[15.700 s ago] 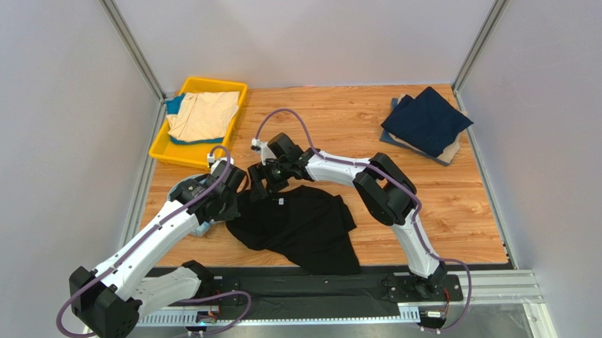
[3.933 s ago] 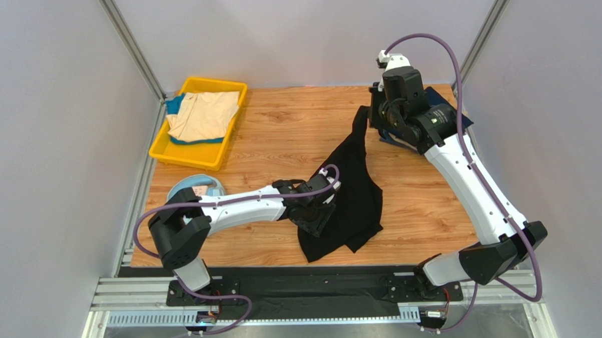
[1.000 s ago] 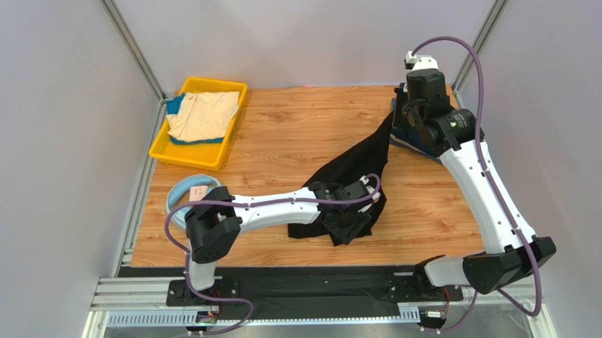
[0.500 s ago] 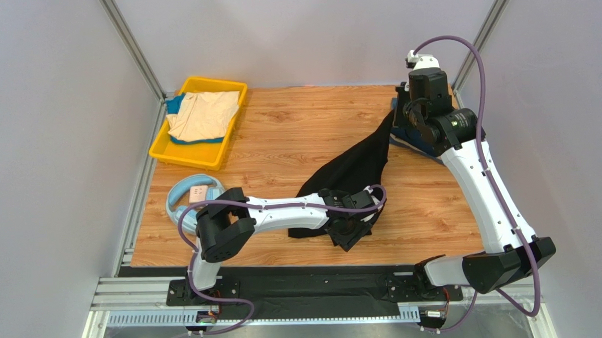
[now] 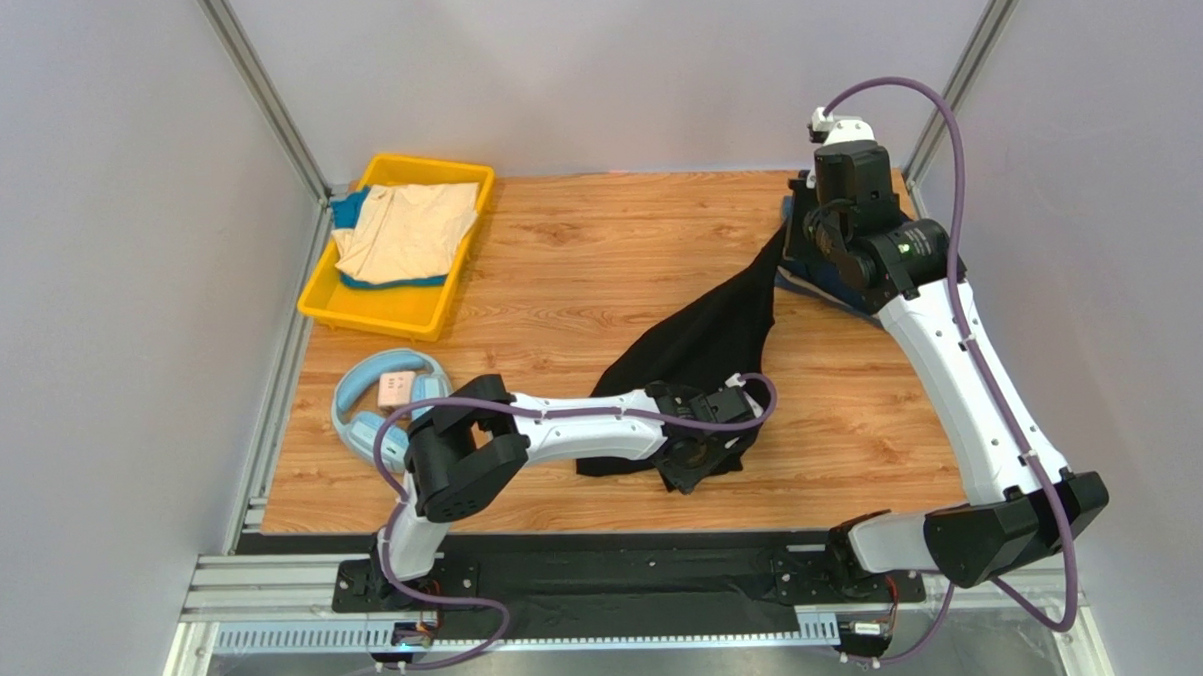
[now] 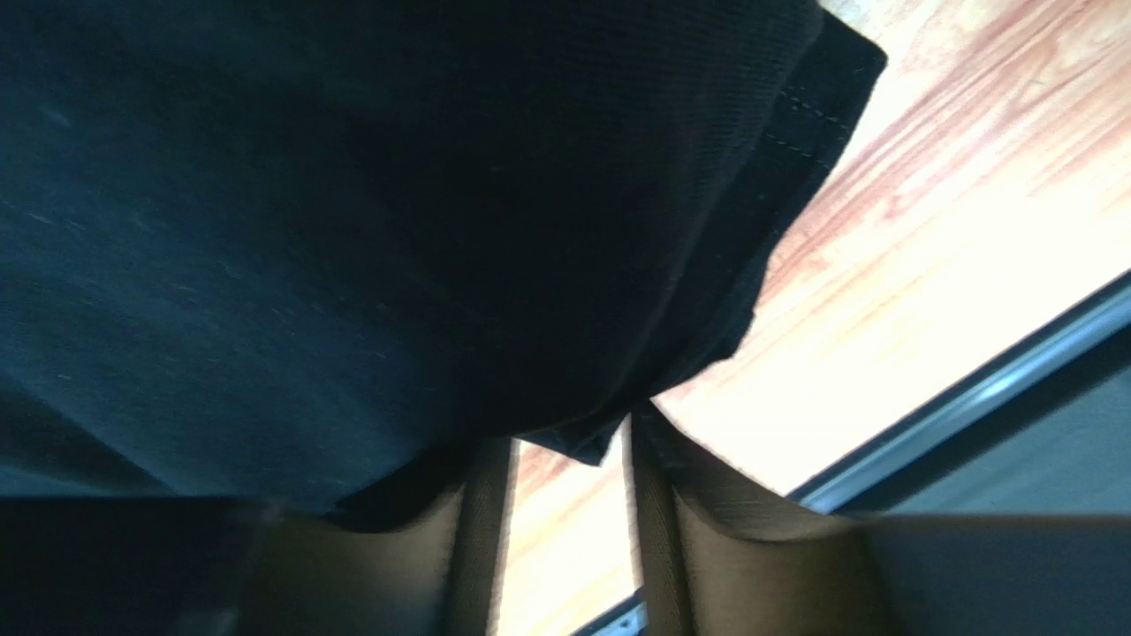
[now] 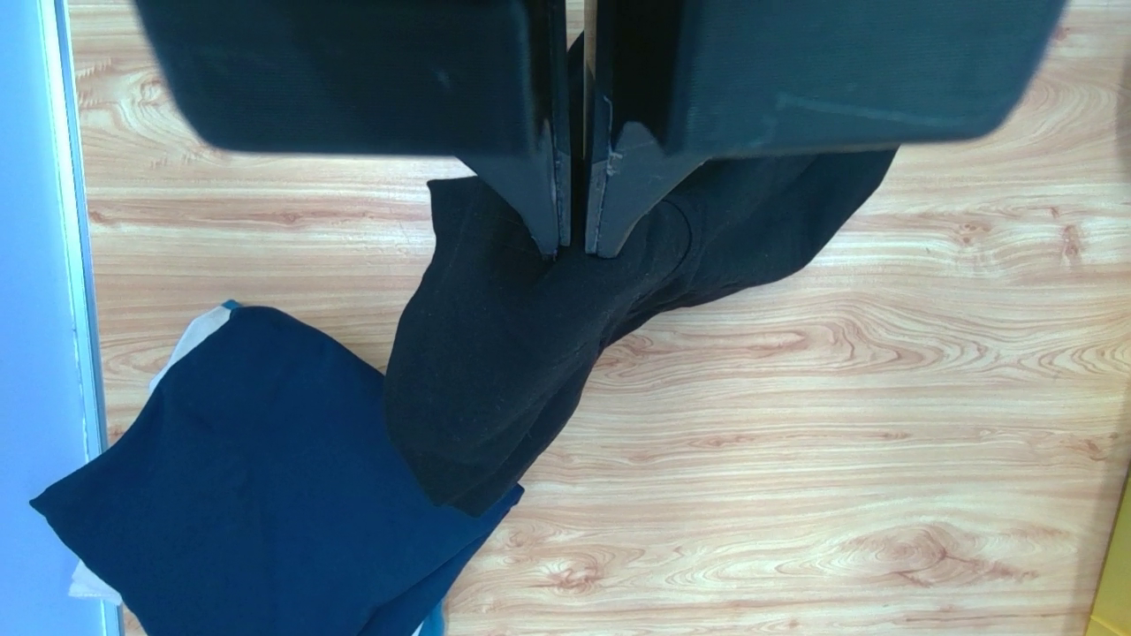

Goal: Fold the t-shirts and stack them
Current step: Flatten out the tshirt

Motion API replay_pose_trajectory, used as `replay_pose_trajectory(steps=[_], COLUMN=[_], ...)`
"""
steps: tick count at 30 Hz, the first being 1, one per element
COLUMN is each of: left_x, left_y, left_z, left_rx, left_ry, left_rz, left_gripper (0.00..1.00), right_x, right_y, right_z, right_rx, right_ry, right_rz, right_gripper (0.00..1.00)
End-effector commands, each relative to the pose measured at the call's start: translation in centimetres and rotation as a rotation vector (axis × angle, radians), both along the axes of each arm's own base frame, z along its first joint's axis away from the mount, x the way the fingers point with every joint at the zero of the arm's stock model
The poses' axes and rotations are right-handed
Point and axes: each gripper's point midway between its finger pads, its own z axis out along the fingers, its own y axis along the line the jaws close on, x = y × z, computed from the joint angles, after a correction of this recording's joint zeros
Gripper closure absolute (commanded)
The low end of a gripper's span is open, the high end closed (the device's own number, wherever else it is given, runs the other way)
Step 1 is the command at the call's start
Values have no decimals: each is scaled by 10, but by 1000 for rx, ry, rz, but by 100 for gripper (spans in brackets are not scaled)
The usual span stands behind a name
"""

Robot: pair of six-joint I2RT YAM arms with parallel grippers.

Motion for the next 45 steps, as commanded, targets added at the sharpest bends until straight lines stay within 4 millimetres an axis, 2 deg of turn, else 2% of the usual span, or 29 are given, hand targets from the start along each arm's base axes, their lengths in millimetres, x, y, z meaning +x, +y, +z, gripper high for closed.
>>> replay_pose_trajectory(steps=[1, 2, 5, 6, 10, 13, 14, 16, 17, 18, 19, 21, 22, 24, 26, 28, 31, 34, 37, 45], left_x=[10, 10, 10, 10, 12, 20, 24, 28, 38, 41, 52, 61, 71, 78, 89, 97, 101, 101, 100, 94], left_y=[-7, -6, -5, -3, 3, 10, 12, 22, 28, 37, 47, 64, 77, 95, 118, 146, 172, 191, 207, 251], left_z=[17, 18, 15, 13, 16, 31, 48, 58, 82, 87, 113, 131, 154, 170, 195, 210, 232, 247, 255, 259], left_rx=[-38, -41, -44, -37, -46, -94, -137, -174, -233, -246, -308, -342, -393, -407, -430, -407, -418, -437, -439, -356], left_ry=[-59, -60, -61, -58, -55, -56, -66, -72, -94, -101, -132, -168, -206, -243, -298, -350, -412, -457, -481, -553], left_rz=[-2, -1, 2, 2, 22, 63, 77, 106, 142, 161, 198, 237, 273, 298, 343, 393, 434, 468, 502, 601], left_gripper=[64, 67, 89, 100, 100, 100, 100, 100, 100, 100, 100, 100, 100, 100, 100, 100, 100, 100, 100, 100], right_x=[6, 5, 6, 6, 4, 3, 3, 2, 2, 1, 1, 1, 1, 1, 1, 0, -2, -4, -7, -13], right_y=[0, 0, 0, 0, -2, -6, -8, -9, -11, -11, -12, -14, -15, -17, -19, -20, -23, -26, -31, -42], right_z=[19, 19, 18, 18, 17, 16, 17, 15, 14, 13, 12, 13, 13, 15, 18, 21, 27, 33, 38, 49], right_rx=[33, 34, 33, 32, 27, 14, 11, 5, -1, -5, -4, -7, -8, -8, -11, -9, -6, -6, -11, -26], right_ry=[-74, -76, -71, -72, -71, -72, -75, -70, -69, -68, -66, -69, -68, -74, -81, -88, -102, -118, -131, -158], right_rz=[-9, -10, -10, -11, -15, -27, -35, -40, -49, -51, -55, -67, -72, -82, -91, -94, -100, -113, -131, -166], right_gripper=[100, 100, 100, 100, 100, 100, 100, 100, 100, 100, 100, 100, 100, 100, 100, 100, 100, 100, 100, 100])
